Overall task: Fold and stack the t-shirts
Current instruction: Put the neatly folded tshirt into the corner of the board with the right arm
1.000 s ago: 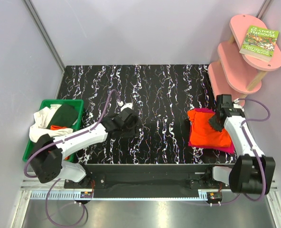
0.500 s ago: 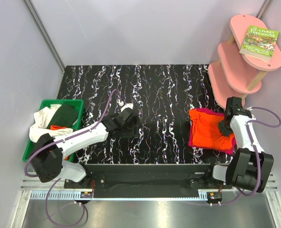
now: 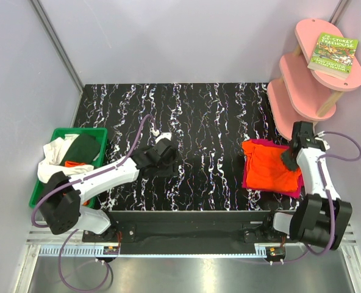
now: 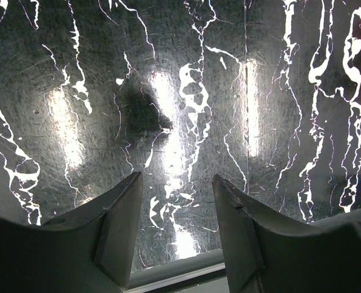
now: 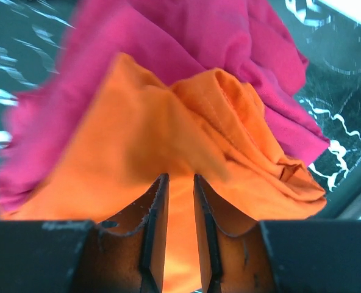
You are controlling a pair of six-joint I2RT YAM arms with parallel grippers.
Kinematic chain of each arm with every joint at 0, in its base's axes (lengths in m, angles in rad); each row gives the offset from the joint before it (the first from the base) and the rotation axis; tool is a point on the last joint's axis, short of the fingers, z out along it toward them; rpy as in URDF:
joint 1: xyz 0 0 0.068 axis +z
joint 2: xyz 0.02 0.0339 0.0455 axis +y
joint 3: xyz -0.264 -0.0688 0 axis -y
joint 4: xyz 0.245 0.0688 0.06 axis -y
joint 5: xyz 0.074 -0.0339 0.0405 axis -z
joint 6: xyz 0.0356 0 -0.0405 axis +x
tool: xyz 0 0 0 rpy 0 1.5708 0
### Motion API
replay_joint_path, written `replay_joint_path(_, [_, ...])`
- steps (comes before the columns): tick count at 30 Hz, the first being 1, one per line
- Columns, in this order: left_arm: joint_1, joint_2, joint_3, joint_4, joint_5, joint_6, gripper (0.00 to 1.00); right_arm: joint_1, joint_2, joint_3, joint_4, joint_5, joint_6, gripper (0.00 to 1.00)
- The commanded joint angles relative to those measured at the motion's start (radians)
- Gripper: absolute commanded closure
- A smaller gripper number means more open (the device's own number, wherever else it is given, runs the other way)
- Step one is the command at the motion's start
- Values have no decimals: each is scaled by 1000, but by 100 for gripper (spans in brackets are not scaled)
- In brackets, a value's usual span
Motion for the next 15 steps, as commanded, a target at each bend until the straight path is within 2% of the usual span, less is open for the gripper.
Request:
replay_joint_path(1, [-5, -22, 6, 45, -3, 15, 46, -1, 51, -40, -25, 22, 23, 69])
replay_joint_path(10, [-3, -107, -54, 45, -24, 16, 45, -93, 21, -53, -40, 29, 113, 67])
replay_joint_path(15, [-5, -118, -63, 45, -17, 24, 44, -112, 60, -18, -37, -35, 102, 67])
